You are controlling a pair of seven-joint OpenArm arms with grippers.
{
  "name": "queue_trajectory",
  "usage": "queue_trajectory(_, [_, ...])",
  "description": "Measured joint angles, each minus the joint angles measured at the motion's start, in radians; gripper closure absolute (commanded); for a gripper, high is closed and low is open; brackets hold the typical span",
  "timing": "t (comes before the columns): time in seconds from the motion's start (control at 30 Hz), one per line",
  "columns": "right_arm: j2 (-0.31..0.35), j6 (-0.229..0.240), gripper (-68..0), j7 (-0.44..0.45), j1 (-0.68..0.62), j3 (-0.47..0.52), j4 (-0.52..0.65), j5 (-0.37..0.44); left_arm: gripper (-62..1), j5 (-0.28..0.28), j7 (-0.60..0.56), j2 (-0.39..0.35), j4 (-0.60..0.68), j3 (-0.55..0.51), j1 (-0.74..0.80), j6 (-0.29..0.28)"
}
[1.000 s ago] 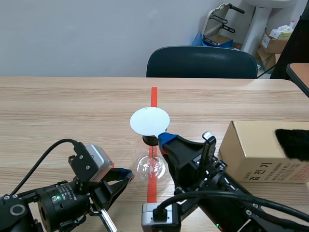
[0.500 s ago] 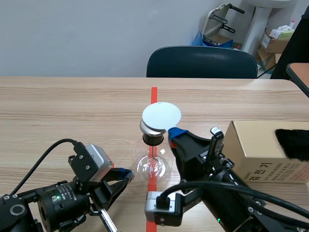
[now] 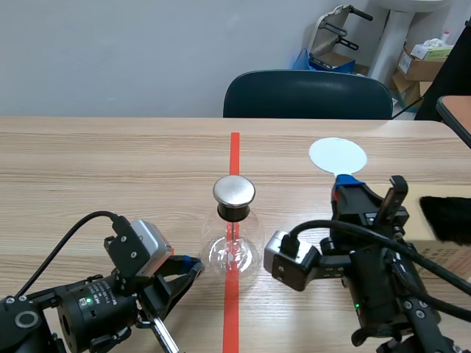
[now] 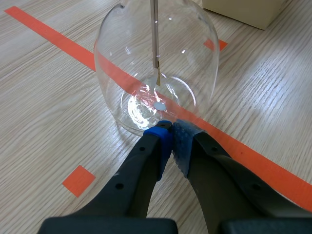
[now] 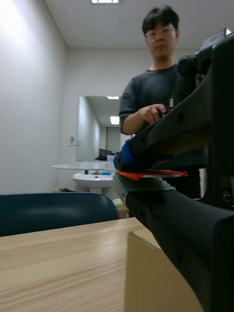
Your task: Do the electroscope experiment
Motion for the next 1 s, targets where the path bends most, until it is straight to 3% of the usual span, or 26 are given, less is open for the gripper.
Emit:
queue_trajectory(0.27, [0.0, 0.0, -0.9, -0.117, 0.0, 0.0, 0.0, 0.0, -2.7, 0.0, 0.0, 0.0, 0.0, 0.0, 0.0, 0.0])
queue_trajectory(0.57, [0.0, 0.0, -0.9, -0.112, 0.0, 0.0, 0.0, 0.0, -2.7, 0.0, 0.0, 0.0, 0.0, 0.0, 0.0, 0.0])
queue_trajectory(1.0, [0.0, 0.0, -0.9, 0.235, 0.0, 0.0, 0.0, 0.0, -2.7, 0.0, 0.0, 0.0, 0.0, 0.0, 0.0, 0.0])
